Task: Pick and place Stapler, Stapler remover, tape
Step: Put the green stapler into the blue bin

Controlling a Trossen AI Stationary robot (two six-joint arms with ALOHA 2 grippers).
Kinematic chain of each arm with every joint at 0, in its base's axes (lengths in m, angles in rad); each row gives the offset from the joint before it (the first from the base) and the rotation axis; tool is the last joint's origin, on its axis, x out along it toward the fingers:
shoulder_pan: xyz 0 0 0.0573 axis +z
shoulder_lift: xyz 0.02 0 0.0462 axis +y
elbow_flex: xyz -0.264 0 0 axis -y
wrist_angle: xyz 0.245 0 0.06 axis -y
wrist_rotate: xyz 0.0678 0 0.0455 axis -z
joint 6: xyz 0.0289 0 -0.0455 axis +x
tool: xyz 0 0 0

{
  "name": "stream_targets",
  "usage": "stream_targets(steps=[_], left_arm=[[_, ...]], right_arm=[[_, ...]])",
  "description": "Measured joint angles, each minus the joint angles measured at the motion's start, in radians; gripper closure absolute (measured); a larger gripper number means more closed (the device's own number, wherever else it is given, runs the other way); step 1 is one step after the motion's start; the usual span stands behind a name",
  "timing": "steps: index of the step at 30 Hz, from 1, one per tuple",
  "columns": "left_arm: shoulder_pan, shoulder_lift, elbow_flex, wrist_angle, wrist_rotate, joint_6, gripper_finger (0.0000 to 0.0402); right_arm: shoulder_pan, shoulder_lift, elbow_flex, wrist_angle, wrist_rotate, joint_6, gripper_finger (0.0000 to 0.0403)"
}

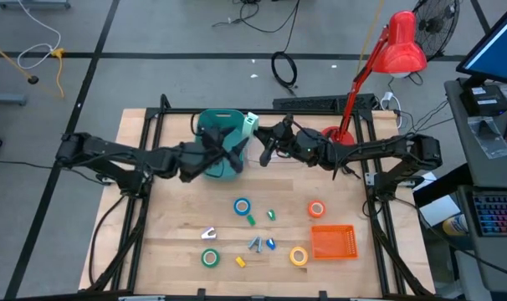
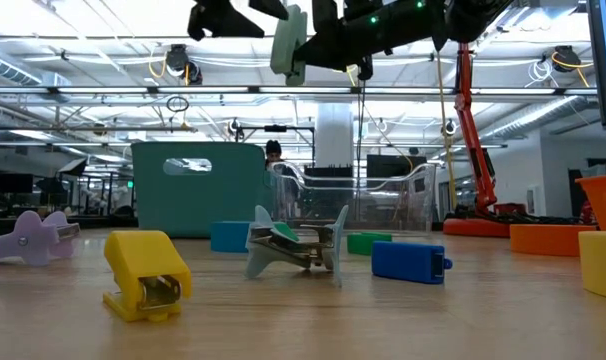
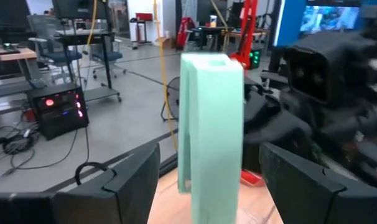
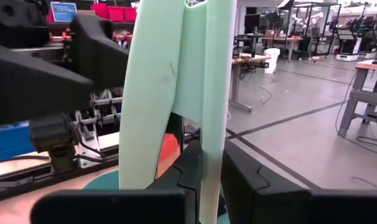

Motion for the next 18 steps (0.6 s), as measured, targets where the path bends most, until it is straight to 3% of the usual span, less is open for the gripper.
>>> stream_targets(steps=[18], left_arm=[[0.058, 0.083, 0.081, -0.017, 0.057, -0.024, 0.0124]], right_arm=[[0.000, 0.000, 0.000, -0.013, -0.005, -0.029, 0.0375]])
